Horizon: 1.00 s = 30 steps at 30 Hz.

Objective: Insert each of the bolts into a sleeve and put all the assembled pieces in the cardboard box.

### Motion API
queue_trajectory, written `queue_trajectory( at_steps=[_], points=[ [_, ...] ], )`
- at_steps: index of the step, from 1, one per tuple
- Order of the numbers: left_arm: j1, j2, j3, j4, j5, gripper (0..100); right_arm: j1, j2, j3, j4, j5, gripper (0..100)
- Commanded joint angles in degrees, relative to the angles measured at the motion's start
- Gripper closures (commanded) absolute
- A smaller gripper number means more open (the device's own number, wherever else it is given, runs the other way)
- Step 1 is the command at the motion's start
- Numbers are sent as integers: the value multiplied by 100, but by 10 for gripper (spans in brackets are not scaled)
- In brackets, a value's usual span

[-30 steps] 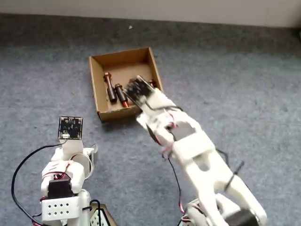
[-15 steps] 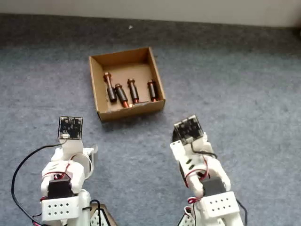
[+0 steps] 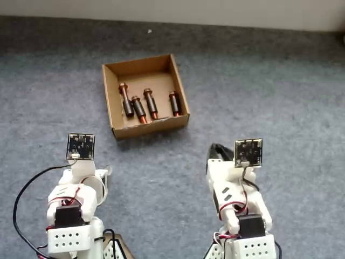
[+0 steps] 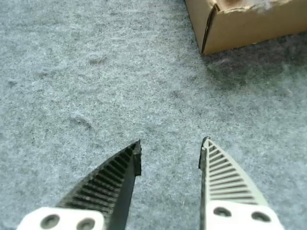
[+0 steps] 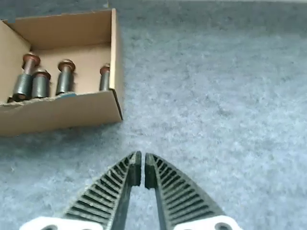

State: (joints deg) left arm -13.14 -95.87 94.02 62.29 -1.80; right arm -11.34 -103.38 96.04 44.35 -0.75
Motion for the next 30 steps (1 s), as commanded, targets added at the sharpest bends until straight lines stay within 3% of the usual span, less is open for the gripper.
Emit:
queue_trajectory(
  at_steps=[1, 6, 10, 18, 30],
  points=[
    [127, -31, -4, -105, -35, 783, 92, 40, 760, 611, -88, 991],
    [866, -31, 198, -105, -35, 783, 92, 40, 760, 1666, -88, 991],
    [1051, -31, 286, -149, -255, 784, 84, 40, 743, 2440, -88, 991],
    [1042, -22, 356, -149, -1231, 903, 84, 31, 734, 2501, -88, 991],
    [1051, -22, 365, 211, -1257, 926, 84, 31, 734, 2501, -88, 991]
  ],
)
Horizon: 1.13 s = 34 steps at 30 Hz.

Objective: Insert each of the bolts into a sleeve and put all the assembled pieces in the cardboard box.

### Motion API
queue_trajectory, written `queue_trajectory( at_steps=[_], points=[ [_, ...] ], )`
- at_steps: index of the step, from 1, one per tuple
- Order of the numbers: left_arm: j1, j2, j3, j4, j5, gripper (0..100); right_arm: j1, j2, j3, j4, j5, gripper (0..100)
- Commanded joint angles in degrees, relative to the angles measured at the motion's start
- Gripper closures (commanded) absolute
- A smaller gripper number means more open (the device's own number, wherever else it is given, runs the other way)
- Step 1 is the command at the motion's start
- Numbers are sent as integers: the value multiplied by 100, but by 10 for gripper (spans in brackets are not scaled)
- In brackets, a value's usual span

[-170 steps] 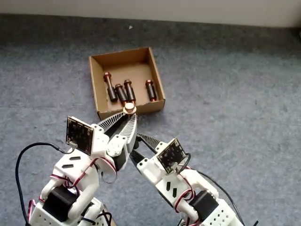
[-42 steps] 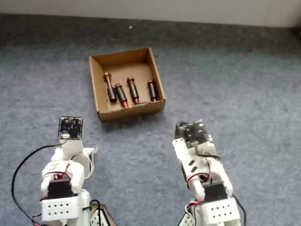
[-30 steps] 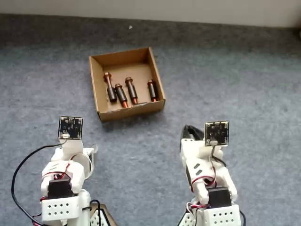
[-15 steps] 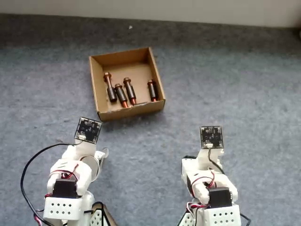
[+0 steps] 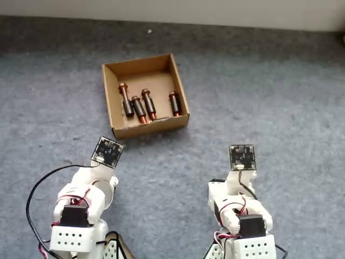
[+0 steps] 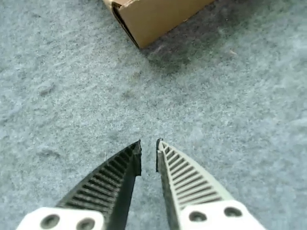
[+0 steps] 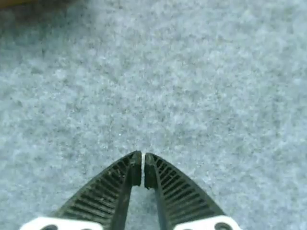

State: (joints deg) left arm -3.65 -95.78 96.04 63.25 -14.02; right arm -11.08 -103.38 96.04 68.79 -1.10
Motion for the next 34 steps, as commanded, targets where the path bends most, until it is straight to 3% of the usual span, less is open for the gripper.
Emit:
queue_trajectory(
  at_steps=[1, 34],
  points=[
    [110, -31, 163, 35, -35, 926, 57, 31, 734, 57, -53, 991],
    [84, -31, 163, 255, -53, 925, 57, 31, 734, 57, -53, 991]
  ],
)
